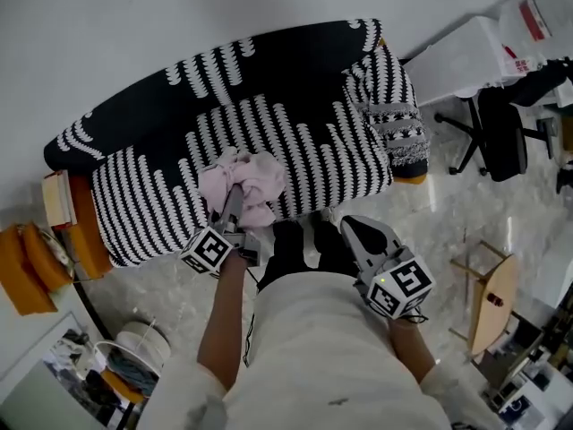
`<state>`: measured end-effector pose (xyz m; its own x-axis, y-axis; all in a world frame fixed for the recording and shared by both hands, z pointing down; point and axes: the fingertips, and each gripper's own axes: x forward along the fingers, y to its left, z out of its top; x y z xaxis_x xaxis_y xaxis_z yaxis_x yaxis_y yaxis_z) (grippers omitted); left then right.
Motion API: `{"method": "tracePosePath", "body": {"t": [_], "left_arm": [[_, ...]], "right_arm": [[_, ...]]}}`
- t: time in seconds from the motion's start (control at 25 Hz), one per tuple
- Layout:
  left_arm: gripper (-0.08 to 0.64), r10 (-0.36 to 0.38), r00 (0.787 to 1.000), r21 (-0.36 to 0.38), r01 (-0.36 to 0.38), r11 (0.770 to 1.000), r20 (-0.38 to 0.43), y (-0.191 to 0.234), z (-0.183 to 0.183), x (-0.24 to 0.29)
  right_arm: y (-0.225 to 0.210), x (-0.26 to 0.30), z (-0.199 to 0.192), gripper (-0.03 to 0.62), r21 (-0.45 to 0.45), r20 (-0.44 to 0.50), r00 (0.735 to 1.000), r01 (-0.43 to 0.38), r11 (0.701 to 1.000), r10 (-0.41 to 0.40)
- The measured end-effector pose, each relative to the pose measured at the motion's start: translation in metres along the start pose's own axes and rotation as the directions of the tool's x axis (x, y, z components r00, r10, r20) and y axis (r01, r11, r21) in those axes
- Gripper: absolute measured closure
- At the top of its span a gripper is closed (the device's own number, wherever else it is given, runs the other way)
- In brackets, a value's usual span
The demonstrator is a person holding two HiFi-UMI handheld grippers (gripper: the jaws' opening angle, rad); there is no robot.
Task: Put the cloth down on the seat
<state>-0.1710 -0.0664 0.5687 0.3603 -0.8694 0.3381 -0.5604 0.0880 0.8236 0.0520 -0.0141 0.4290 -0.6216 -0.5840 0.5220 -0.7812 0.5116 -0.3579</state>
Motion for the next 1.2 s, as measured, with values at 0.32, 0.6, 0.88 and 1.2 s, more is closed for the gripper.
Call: {"method": "tracePosePath", "body": {"t": [0.32,0.6,0.88,1.2], "left_arm": [[0.431,0.068,0.995,-0.018,-0.069,0.997,-0.069,0.045,-0.023,0.017],[0.426,0.091,0.991,-0.033,-0.095,0.995,-0.102,0.074,-0.035,0.038],[0.420,0.112,0.979,0.026,-0.109,0.994,-0.171,0.097,-0.053,0.067],[0.414,0.142,0.964,-0.026,-0.152,0.988,-0.226,0.130,-0.081,0.087]], "right_arm": [[-0.006,0.000,-0.008,0.584,0.023,-0.033,0.999,0.018,1.000,-0.017],[-0.013,0.004,-0.013,0.584,0.042,-0.074,0.997,0.039,0.998,-0.035],[-0.018,0.008,-0.020,0.584,0.054,-0.116,0.993,0.044,0.998,-0.037],[-0.030,0.002,-0.030,0.585,0.073,-0.156,0.984,0.094,0.993,-0.082]]}}
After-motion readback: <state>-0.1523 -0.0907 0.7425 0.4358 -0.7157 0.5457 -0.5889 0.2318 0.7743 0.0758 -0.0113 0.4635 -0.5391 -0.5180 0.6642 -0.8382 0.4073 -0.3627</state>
